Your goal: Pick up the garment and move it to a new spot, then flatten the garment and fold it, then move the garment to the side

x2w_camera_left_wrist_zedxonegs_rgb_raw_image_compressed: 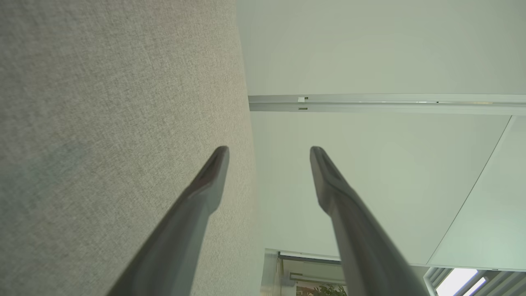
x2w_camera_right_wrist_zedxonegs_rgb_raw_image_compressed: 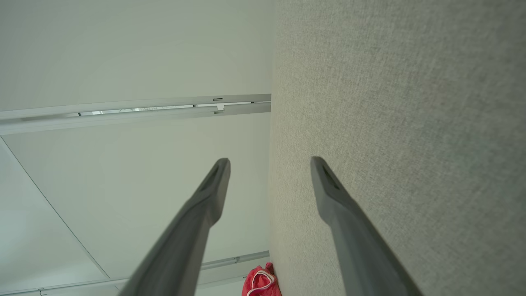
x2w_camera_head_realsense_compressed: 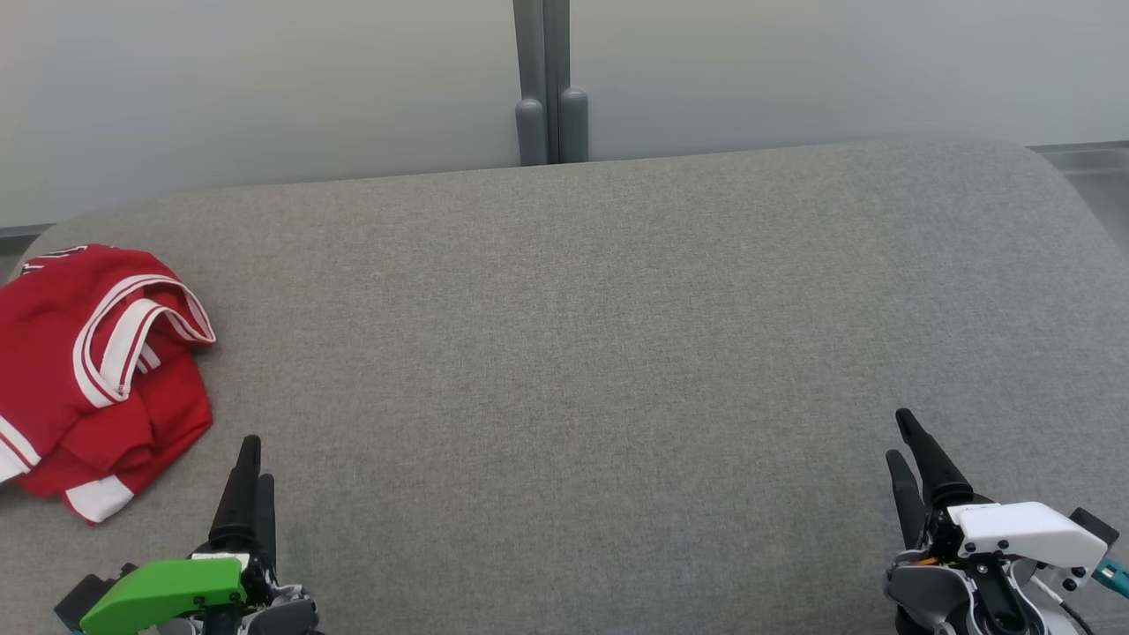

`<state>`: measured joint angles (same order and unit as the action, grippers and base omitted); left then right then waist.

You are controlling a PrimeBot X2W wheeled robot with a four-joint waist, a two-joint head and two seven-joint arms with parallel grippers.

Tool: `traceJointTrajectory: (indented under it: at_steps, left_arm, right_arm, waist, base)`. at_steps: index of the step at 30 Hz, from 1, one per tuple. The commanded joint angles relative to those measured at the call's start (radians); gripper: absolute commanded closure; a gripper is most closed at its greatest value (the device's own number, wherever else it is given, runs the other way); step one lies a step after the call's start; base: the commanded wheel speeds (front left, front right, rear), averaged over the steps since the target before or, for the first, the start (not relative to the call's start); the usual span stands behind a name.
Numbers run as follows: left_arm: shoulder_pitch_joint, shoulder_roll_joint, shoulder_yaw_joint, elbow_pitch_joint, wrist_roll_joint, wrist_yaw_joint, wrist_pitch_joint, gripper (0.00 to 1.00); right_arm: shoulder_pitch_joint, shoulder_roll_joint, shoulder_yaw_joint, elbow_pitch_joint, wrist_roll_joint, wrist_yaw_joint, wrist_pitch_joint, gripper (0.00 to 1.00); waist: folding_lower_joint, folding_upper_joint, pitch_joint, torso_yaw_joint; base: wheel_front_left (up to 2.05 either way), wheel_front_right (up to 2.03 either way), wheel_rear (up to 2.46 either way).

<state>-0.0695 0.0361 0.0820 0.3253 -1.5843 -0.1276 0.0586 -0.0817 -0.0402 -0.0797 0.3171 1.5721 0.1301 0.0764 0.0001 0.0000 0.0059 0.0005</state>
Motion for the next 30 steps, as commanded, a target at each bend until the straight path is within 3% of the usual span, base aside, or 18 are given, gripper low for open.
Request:
traceJointTrajectory:
  at_steps: [1, 18, 30]
  left_arm:
    - [-0.029, 0.006, -0.003, -0.017, 0.042, -0.001, -0.013, 0.00]
    - [-0.049, 0.010, -0.027, -0.025, 0.487, 0.008, -0.081, 0.00]
    - [-0.058, 0.040, -0.096, -0.015, 0.750, 0.070, -0.124, 0.00]
  right_arm:
    - [-0.028, -0.015, 0.011, -0.020, -0.029, 0.000, -0.015, 0.00]
    - [-0.046, -0.022, 0.030, -0.040, -0.418, 0.000, -0.086, 0.00]
    - [-0.054, -0.028, 0.066, -0.032, -0.660, 0.000, -0.132, 0.00]
  waist:
    - [0.0000, 0.0000, 0.001, 0.000]
    - [0.0000, 0.0000, 0.007, 0.003]
    - [0.0000, 0.0000, 0.012, 0.005]
  base:
    - [0.00, 0.00, 0.00]
    - [0.00, 0.00, 0.00]
    - [0.00, 0.00, 0.00]
